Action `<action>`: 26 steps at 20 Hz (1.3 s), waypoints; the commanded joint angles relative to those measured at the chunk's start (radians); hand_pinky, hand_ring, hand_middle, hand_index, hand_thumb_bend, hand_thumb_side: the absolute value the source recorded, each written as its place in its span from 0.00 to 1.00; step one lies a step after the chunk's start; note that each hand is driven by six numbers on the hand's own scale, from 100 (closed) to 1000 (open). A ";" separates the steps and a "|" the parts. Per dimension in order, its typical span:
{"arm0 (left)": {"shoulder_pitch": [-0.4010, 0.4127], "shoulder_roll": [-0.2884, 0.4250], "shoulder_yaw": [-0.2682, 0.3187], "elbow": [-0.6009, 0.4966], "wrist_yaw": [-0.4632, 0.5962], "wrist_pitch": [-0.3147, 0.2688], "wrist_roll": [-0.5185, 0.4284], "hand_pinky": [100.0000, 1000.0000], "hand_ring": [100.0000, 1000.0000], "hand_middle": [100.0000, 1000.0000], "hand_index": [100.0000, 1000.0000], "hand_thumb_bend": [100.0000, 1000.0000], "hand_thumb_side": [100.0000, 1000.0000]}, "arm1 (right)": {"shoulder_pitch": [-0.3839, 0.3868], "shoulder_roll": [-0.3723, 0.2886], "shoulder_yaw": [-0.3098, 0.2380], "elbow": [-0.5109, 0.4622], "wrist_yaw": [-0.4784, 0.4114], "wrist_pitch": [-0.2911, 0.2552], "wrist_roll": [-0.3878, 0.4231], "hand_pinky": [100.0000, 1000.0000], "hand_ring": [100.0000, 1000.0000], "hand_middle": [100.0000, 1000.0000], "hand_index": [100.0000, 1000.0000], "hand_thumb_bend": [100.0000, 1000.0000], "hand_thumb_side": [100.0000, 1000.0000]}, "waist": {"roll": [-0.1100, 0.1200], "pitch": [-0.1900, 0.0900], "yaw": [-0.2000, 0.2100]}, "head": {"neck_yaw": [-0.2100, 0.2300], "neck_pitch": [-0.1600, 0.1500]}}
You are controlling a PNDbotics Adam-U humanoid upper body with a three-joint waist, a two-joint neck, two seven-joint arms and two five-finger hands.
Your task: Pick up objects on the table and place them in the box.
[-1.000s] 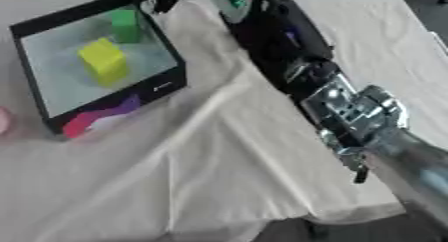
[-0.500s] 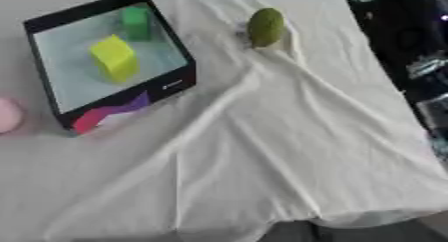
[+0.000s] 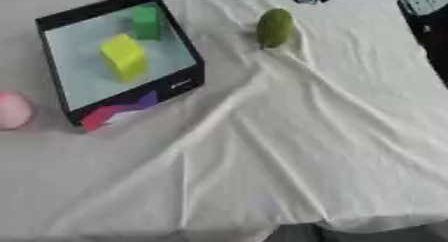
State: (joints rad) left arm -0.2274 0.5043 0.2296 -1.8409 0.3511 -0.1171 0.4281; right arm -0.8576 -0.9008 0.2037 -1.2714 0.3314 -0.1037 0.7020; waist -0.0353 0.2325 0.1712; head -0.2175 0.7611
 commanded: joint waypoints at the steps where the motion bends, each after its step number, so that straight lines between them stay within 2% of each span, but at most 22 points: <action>1: -0.006 0.028 0.001 -0.016 -0.007 0.001 -0.007 0.79 0.84 0.76 0.74 0.00 0.68 | -0.008 -0.045 -0.011 0.038 0.039 -0.029 0.007 0.94 0.90 0.84 0.99 0.20 0.18 | -0.001 -0.010 0.002 | 0.007 -0.020; 6: -0.014 0.024 -0.005 -0.017 -0.010 0.004 -0.019 0.80 0.84 0.76 0.74 0.00 0.68 | -0.018 -0.032 -0.022 0.111 0.081 -0.062 0.010 0.94 0.90 0.84 0.99 0.20 0.18 | 0.002 0.005 0.007 | -0.001 -0.037; 15: -0.029 0.014 -0.012 -0.020 -0.017 0.009 -0.035 0.80 0.84 0.76 0.74 0.00 0.69 | -0.061 -0.004 -0.059 0.215 0.142 -0.064 -0.042 0.93 0.90 0.84 0.99 0.20 0.19 | -0.002 0.041 0.021 | -0.020 -0.064; 26: -0.042 0.007 -0.016 -0.025 -0.024 0.012 -0.046 0.80 0.84 0.76 0.74 0.00 0.69 | -0.082 0.023 -0.075 0.270 0.203 -0.073 -0.077 0.93 0.90 0.84 0.99 0.22 0.19 | -0.008 0.075 0.046 | -0.031 -0.090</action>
State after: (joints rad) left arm -0.2577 0.4939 0.2112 -1.8474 0.3313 -0.1042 0.3877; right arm -0.9185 -0.8549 0.1424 -1.0004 0.5255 -0.1749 0.6296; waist -0.0353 0.3143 0.2179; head -0.2478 0.6878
